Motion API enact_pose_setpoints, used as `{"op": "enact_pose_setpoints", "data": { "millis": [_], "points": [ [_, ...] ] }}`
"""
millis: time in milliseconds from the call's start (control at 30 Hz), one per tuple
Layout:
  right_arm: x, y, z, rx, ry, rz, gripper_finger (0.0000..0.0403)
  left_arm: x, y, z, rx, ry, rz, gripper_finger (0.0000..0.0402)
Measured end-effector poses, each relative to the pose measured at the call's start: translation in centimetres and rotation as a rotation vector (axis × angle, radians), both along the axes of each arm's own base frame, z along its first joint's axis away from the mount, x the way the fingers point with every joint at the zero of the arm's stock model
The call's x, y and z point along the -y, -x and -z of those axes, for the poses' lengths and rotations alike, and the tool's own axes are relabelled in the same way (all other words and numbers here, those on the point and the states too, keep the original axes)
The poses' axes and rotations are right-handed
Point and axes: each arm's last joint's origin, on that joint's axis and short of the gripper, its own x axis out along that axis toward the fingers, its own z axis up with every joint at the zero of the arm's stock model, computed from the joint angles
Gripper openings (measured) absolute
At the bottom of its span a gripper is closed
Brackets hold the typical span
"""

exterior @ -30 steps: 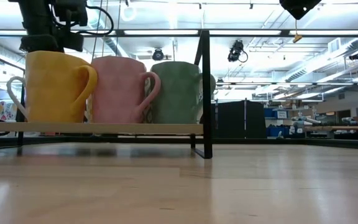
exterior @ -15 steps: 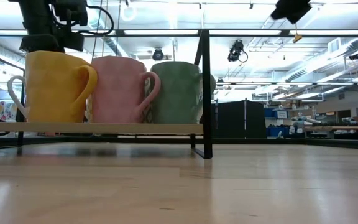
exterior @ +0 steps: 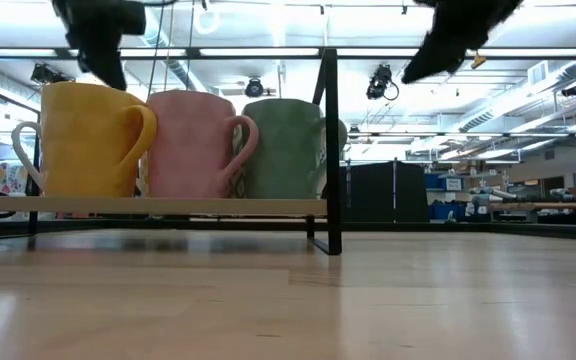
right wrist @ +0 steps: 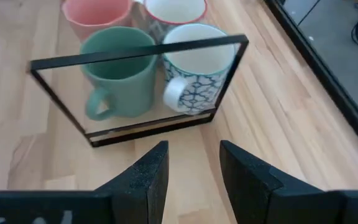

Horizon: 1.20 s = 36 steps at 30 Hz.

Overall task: Place coffee mugs
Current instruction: Put the blue mug on the shelf

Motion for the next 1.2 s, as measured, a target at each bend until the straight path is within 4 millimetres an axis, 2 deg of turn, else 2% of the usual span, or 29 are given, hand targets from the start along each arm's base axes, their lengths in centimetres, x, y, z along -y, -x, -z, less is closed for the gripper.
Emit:
{"op": "enact_pose_setpoints", "data": {
  "millis": [133, 267, 467, 700, 967, 1200],
  "points": [
    [0.6, 0.1, 1.4, -0.041, -0.068, -0.031, 0.0149, 0.7, -0.4, -1.3, 0.120, 0.115, -0.003, 0.0119],
    [0.2, 0.2, 1.9, -0.062, -0.203, -0.134, 0.0149, 2.0, -1.4, -1.9, 0.206, 0.186, 0.034, 0.0119],
    [-1.5, 0.4, 2.0, -0.101, -0.390, -0.297, 0.0149, 4.4, -3.2, -2.9, 0.341, 0.164, 0.131, 0.0119],
    [-4.4, 1.4, 2.3, -0.178, -0.414, -0.399, 0.0149, 7.1, -4.4, -4.2, 0.489, 0.068, 0.237, 0.0119],
    [-6.9, 2.3, 2.5, -0.219, -0.439, -0.485, 0.0149, 8.8, -5.3, -4.0, 0.488, -0.012, 0.248, 0.0119],
    [-8.3, 3.0, 4.6, -0.305, -0.408, -0.532, 0.0149, 9.6, -7.2, -2.7, 0.421, -0.028, 0.251, 0.0119]
  ]
}}
